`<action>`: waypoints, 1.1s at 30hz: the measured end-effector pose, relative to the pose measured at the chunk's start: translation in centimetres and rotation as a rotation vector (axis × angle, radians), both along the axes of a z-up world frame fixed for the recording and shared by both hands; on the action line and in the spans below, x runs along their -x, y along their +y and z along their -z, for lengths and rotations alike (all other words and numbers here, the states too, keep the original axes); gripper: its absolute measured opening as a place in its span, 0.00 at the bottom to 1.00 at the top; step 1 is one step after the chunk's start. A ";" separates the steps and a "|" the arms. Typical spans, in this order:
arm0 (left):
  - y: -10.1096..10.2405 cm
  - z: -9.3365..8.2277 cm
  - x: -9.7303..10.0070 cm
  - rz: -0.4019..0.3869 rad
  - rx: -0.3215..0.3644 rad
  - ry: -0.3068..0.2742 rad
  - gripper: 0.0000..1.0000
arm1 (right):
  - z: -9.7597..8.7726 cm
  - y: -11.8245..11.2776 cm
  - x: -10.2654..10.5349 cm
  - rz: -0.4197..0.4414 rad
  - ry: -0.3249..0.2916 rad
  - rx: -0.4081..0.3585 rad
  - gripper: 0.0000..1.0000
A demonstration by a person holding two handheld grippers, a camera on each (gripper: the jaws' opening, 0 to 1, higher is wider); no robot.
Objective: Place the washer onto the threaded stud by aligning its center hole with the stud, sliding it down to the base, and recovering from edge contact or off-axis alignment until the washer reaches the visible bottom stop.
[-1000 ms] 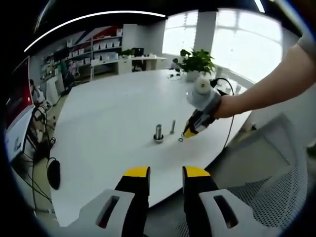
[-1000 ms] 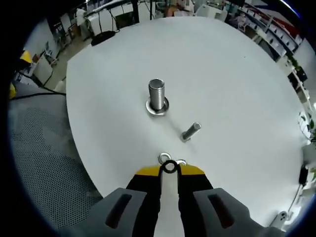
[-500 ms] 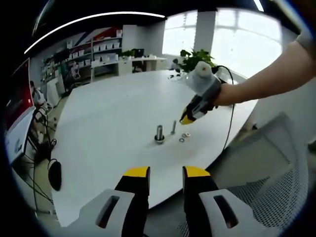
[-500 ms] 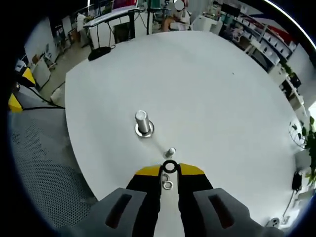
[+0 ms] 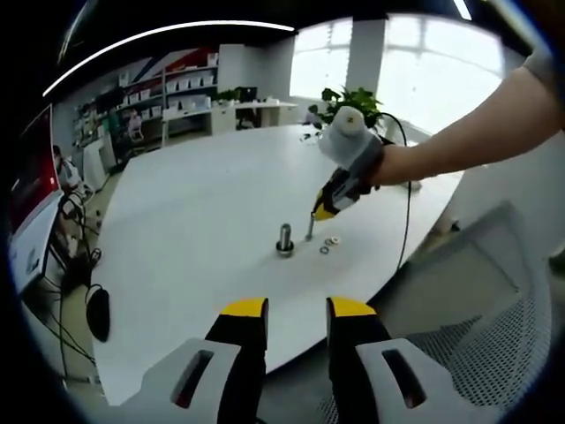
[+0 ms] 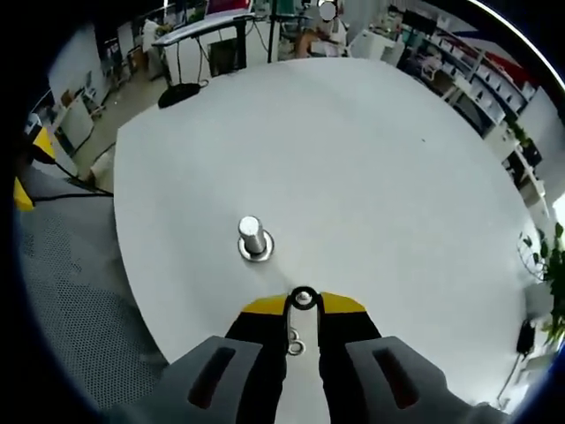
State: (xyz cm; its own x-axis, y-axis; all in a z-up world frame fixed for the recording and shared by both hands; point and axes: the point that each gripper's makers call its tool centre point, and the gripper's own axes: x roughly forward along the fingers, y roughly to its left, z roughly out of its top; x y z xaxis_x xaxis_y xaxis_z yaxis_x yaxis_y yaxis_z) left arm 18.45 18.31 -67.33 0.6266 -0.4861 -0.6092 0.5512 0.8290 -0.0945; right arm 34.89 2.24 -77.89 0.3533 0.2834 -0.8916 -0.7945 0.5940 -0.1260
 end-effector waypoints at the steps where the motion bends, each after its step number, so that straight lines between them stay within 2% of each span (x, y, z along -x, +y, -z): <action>1: 0.0 0.0 0.0 -0.001 0.001 -0.001 0.24 | 0.1 -0.1 0.0 0.004 0.005 0.002 0.13; 14: 0.1 0.0 0.0 -0.003 -0.004 -0.001 0.24 | 0.6 0.5 -0.4 -0.012 0.025 0.005 0.13; 20: 0.1 0.1 0.0 -0.004 -0.008 0.003 0.24 | 0.6 1.0 -1.4 -0.001 0.025 -0.010 0.13; 27: 0.1 0.2 0.0 -0.003 -0.011 0.006 0.24 | 0.5 0.9 -1.2 -0.026 0.032 0.005 0.13; 33: 0.1 0.2 0.0 -0.005 -0.012 0.006 0.24 | 1.0 0.6 -0.9 -0.031 0.077 0.019 0.13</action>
